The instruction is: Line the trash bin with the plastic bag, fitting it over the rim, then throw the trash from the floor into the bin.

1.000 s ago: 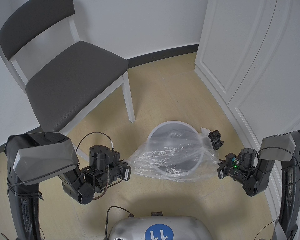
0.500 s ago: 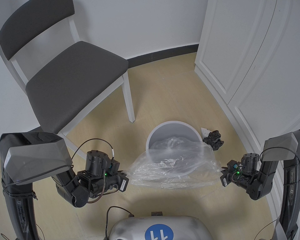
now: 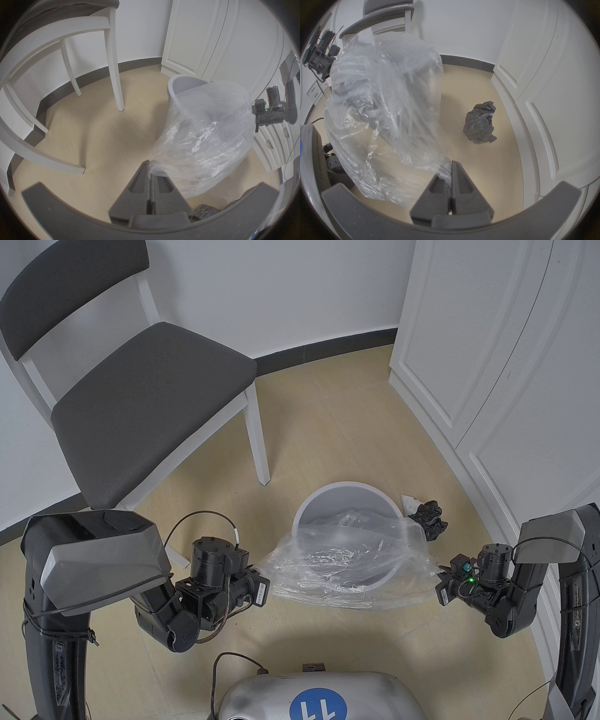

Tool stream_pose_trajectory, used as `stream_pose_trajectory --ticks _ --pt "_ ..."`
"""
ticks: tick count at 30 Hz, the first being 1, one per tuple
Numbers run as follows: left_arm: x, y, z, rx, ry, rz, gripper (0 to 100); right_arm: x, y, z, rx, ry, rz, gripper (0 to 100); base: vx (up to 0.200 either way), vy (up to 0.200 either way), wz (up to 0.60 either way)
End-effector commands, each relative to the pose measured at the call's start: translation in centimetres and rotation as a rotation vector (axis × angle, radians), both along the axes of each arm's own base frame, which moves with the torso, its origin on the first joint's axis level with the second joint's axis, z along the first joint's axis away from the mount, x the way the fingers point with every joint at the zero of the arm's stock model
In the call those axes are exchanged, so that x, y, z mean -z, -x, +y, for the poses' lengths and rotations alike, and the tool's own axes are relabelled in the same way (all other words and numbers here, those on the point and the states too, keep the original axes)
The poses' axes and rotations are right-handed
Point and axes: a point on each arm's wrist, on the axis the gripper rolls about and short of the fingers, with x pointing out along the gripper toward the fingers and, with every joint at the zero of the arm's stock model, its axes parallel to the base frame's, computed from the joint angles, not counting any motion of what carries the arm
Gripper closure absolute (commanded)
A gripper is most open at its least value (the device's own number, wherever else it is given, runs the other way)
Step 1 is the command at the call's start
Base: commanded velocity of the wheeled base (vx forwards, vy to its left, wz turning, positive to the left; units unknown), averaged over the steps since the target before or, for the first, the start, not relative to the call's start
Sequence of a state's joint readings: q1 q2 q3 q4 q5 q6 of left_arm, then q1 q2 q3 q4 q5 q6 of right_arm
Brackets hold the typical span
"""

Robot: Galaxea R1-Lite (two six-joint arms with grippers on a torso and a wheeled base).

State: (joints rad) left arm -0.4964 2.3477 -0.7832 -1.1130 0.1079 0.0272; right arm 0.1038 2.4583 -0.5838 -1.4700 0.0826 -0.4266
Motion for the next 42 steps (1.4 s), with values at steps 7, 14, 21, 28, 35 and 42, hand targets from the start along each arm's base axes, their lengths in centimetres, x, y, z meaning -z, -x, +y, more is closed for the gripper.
stream_pose_trajectory --ticks 7,14,21,28,35,42 --pt "-2.4 0.5 0.7 -0.001 0.023 -0.035 100 -1.9 1.4 0.3 -0.046 -0.017 -0.038 0 0.0 0.0 0.0" --pt "-2.4 0.5 0.4 0.004 0.024 -0.033 100 -2.8 3.9 1.3 -0.112 -0.01 -0.031 0 0.0 0.0 0.0" --pt "-2.3 0.5 0.6 -0.004 0.018 -0.031 100 -0.5 2.8 -0.9 -0.112 -0.018 0.008 0 0.0 0.0 0.0" --pt "-0.3 0.6 0.4 0.0 -0.025 0.022 100 0.9 1.9 -5.0 -0.253 -0.183 0.02 0 0.0 0.0 0.0" --pt "1.0 0.3 0.4 0.003 -0.06 0.059 100 0.9 2.4 -7.5 -0.447 -0.447 0.071 0 0.0 0.0 0.0" --pt "1.3 -0.6 1.4 -0.033 -0.063 0.064 100 2.1 2.8 -9.7 -0.469 -0.618 0.143 0 0.0 0.0 0.0"
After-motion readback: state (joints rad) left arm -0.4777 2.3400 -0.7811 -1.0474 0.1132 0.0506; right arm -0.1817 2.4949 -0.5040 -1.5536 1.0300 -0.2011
